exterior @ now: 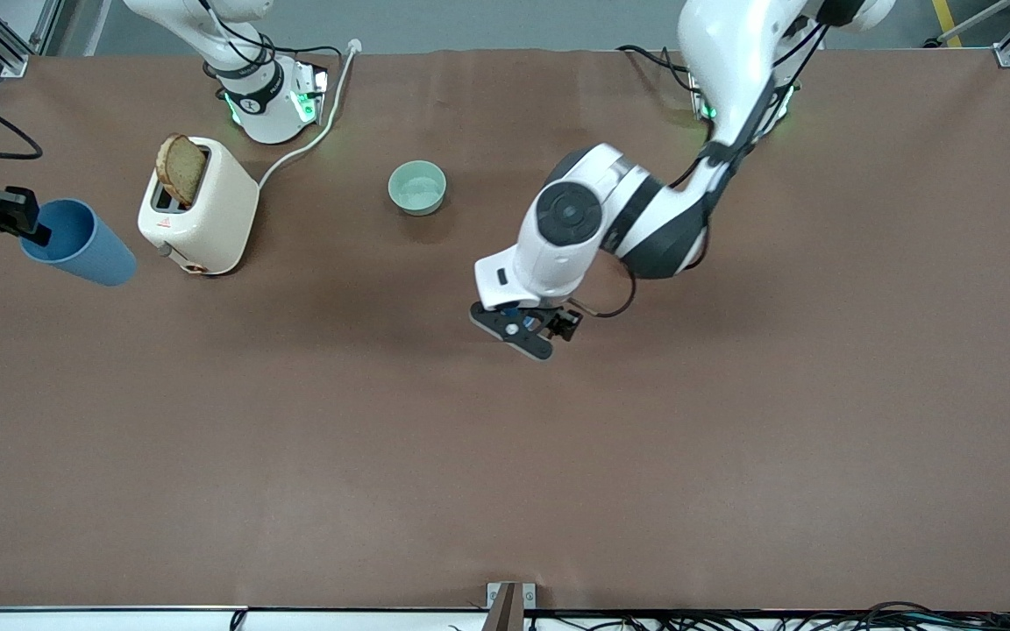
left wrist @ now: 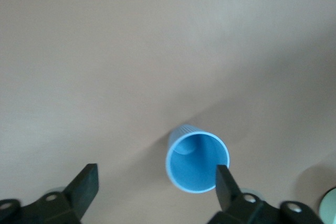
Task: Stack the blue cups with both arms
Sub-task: 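Withdraw the left gripper while the right gripper carries its cup over, then lower the right gripper's cup into the standing blue cup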
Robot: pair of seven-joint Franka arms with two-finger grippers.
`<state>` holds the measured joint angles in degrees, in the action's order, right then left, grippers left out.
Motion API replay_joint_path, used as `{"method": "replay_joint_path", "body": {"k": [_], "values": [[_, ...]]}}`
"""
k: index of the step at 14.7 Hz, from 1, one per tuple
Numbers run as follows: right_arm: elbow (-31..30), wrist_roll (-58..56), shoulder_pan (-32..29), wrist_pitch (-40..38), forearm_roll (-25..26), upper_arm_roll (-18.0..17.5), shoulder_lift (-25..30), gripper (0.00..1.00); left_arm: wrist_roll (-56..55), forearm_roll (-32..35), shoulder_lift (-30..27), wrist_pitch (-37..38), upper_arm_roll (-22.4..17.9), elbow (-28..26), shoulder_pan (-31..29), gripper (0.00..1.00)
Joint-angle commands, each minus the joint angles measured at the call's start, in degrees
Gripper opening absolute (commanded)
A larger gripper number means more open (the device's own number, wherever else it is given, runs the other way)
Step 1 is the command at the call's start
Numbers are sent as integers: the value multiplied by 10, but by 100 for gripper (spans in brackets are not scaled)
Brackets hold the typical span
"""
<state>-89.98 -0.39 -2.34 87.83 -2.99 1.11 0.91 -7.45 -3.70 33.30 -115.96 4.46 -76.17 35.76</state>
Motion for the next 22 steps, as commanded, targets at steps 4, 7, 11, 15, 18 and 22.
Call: {"method": "replay_joint_path", "body": {"k": [4,7,11,15,18,22], "values": [[-6,99,109,49,-4,-1,-22,0,-4,-2,-106,80,-5,-18,-116,100],[-23,214,191,106,-4,-1,-48,0,0,2,-106,107,-8,-19,-180,100],[-24,380,298,178,-4,-1,-97,0,10,38,-99,108,-6,-18,-274,100],[-24,495,396,247,-38,-1,-157,0,53,56,-117,108,-8,-17,-322,100],[-24,527,433,304,-40,-1,-202,0,52,55,-148,114,-16,-16,-334,100],[-25,566,468,335,-40,-1,-238,0,49,23,-195,146,-13,-16,-379,100]]}}
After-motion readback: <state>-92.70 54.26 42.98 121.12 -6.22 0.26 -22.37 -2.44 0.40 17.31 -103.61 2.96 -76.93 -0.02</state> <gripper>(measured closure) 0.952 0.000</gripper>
